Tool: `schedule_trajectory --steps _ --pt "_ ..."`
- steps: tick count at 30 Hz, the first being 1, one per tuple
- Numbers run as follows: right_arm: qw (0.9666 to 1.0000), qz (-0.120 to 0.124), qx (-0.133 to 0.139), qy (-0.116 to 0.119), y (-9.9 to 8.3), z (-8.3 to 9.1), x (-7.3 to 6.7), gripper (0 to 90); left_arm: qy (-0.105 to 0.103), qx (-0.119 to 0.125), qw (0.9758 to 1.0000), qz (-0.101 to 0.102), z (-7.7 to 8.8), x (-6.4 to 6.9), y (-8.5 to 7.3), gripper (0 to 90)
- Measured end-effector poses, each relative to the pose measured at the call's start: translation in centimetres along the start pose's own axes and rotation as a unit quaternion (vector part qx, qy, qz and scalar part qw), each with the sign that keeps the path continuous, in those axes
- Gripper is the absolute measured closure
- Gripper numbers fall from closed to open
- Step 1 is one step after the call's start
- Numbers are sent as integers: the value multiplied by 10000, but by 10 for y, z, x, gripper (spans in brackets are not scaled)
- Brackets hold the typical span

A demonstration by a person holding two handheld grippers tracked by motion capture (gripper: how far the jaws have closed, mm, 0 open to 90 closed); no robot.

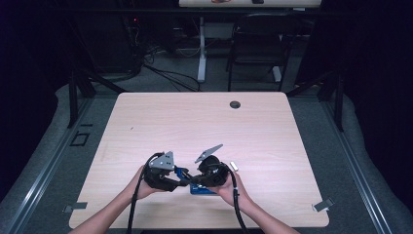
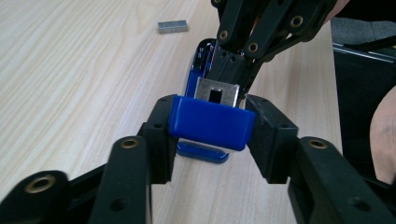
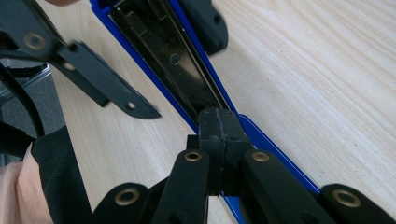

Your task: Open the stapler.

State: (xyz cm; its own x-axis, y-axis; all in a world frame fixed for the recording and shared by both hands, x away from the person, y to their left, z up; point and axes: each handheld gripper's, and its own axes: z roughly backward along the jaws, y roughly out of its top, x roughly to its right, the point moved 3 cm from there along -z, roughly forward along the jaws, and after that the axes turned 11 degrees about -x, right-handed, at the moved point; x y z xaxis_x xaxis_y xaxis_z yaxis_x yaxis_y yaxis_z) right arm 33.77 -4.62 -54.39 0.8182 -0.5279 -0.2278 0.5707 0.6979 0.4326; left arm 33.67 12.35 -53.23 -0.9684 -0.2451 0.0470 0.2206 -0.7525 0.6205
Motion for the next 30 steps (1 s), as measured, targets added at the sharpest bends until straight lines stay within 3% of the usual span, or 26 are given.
schedule_trajectory --steps 5,9,17,19,24,30 --pt "10000 -10 -6 -4 0 0 0 900 156 294 9994 19 14 -1 4 569" --pt "10000 28 -18 -1 0 0 0 900 248 254 9993 -131 18 2 7 623" --pt "10000 62 -48 -17 0 1 1 900 240 261 9991 -244 19 4 7 637" --pt "9998 101 -123 -99 -2 5 4 900 263 275 9990 -245 18 4 7 638" --pt "9991 -111 -349 -231 -12 20 20 900 239 274 9990 -243 19 4 7 638" --pt "9956 -231 -859 -298 -34 23 33 900 234 279 9991 -233 18 4 6 638"
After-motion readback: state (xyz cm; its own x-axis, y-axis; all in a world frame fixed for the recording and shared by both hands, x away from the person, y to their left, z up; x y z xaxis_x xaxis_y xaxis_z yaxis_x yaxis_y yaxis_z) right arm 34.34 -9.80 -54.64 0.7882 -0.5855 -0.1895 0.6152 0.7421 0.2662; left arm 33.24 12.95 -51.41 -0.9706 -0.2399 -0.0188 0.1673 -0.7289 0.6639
